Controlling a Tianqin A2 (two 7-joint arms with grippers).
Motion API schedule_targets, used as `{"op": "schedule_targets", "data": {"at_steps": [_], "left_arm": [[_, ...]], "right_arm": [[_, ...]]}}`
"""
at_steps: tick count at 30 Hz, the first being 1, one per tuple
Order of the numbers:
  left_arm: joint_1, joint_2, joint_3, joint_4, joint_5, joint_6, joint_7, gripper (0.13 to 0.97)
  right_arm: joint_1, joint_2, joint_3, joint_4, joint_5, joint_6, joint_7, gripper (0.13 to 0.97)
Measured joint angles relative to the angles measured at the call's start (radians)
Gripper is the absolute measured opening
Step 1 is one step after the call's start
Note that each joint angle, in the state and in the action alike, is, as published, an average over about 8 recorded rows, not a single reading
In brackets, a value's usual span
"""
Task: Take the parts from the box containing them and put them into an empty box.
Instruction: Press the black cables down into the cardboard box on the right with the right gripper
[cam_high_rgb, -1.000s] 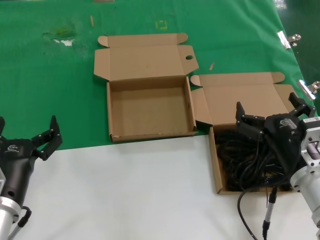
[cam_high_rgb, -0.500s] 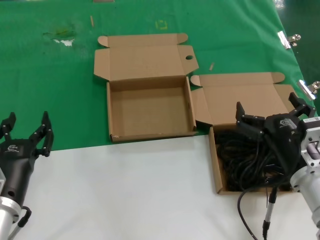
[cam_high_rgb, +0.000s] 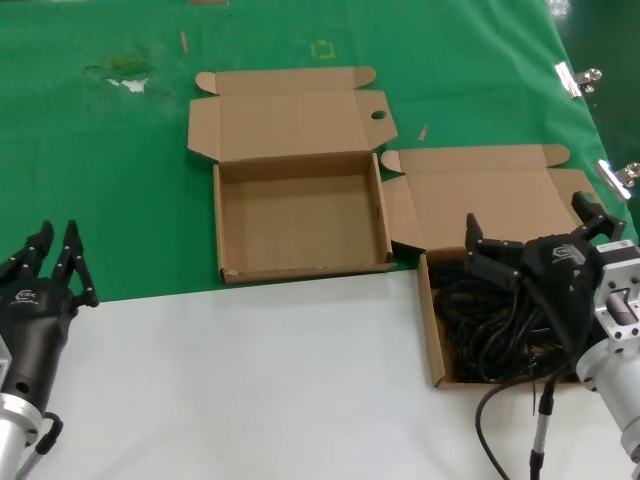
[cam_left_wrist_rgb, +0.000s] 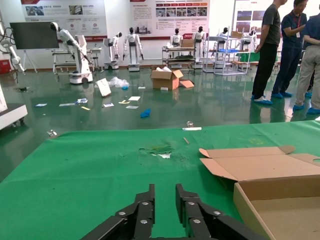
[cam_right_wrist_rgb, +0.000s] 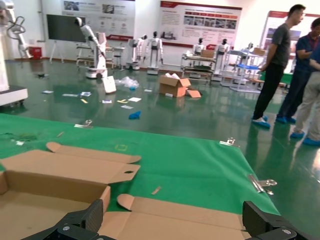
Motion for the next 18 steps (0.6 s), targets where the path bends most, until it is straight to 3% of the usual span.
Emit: {"op": "schedule_targets", "data": {"at_steps": [7, 18], "left_arm": [[0.000, 0.000, 0.000, 0.000, 0.000, 0.000, 0.000, 0.217], [0.000, 0.000, 0.000, 0.000, 0.000, 0.000, -0.001, 0.147]], "right_arm": [[0.012, 0.035, -0.024, 0.001, 0.006, -0.024, -0.003, 0.966], [0.046, 0.069, 0.005, -0.002, -0.004, -0.183, -0.042, 0.966]]}}
